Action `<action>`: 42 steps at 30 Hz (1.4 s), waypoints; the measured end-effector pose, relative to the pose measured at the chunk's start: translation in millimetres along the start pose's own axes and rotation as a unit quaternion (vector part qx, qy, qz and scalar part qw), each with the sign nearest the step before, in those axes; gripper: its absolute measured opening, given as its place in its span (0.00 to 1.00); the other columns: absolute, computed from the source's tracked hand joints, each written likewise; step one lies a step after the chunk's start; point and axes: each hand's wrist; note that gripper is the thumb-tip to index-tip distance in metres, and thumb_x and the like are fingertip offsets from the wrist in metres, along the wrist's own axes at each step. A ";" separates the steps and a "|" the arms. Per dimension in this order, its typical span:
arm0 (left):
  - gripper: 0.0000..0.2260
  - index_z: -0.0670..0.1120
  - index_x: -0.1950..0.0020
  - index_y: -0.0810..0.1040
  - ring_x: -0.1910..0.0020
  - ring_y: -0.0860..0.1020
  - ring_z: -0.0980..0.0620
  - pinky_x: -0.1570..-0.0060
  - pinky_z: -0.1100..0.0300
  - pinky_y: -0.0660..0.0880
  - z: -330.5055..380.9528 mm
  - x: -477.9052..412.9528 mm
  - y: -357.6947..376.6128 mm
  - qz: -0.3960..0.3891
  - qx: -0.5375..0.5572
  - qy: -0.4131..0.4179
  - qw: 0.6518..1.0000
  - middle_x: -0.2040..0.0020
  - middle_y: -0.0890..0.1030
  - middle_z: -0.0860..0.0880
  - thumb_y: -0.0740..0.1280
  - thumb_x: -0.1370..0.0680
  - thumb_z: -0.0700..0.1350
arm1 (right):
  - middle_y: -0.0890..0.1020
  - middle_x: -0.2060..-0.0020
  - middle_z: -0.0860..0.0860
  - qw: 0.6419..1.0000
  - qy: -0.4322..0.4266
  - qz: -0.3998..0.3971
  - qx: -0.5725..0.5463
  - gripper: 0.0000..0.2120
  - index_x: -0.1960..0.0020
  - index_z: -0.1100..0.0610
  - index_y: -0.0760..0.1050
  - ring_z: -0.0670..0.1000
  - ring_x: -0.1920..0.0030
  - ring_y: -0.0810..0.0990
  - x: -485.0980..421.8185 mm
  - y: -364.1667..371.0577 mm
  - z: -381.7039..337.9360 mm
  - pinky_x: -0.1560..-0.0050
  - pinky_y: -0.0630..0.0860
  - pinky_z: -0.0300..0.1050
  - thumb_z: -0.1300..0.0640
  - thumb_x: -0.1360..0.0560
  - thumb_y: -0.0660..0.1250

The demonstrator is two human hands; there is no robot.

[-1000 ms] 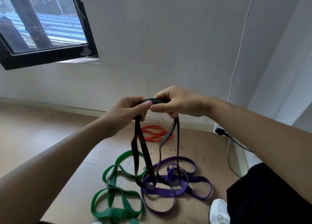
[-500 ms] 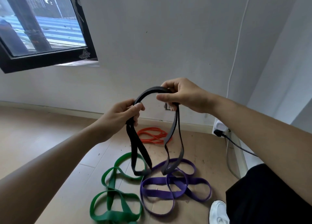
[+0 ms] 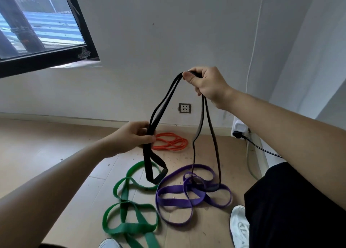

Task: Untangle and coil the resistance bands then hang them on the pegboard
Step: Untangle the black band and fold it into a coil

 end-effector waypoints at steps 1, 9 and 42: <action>0.06 0.44 0.48 0.79 0.54 0.84 0.48 0.47 0.56 0.81 -2.7 -0.6 2.6 -0.003 -0.006 -0.001 1.000 0.57 0.83 0.46 0.70 0.21 0.34 | 0.69 0.67 0.53 1.000 0.007 0.015 -0.007 0.10 0.52 0.62 0.80 0.47 0.72 0.66 -1.5 -1.2 3.2 0.70 0.69 0.40 0.54 0.19 0.68; 0.06 0.43 0.49 0.78 0.55 0.86 0.48 0.52 0.57 0.82 -35.8 -5.8 29.5 -0.078 -0.135 -0.090 0.984 0.55 0.85 0.43 0.73 0.24 0.39 | 0.66 0.70 0.50 0.985 0.084 0.124 -0.087 0.13 0.52 0.64 0.77 0.47 0.73 0.65 -12.7 -6.5 26.9 0.70 0.67 0.41 0.53 0.19 0.68; 0.09 0.38 0.49 0.80 0.71 0.82 0.49 0.73 0.63 0.78 -57.7 -9.0 -36.5 0.259 0.046 -0.167 0.950 0.51 0.84 0.33 0.74 0.26 0.32 | 0.68 0.71 0.51 0.946 0.189 0.260 -0.052 0.17 0.64 0.55 0.69 0.50 0.71 0.65 -16.0 -65.3 78.9 0.64 0.67 0.46 0.51 0.21 0.70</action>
Point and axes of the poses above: each hand's wrist, its own x-axis away from the middle knuckle, its own y-axis out of the palm, z = x × y
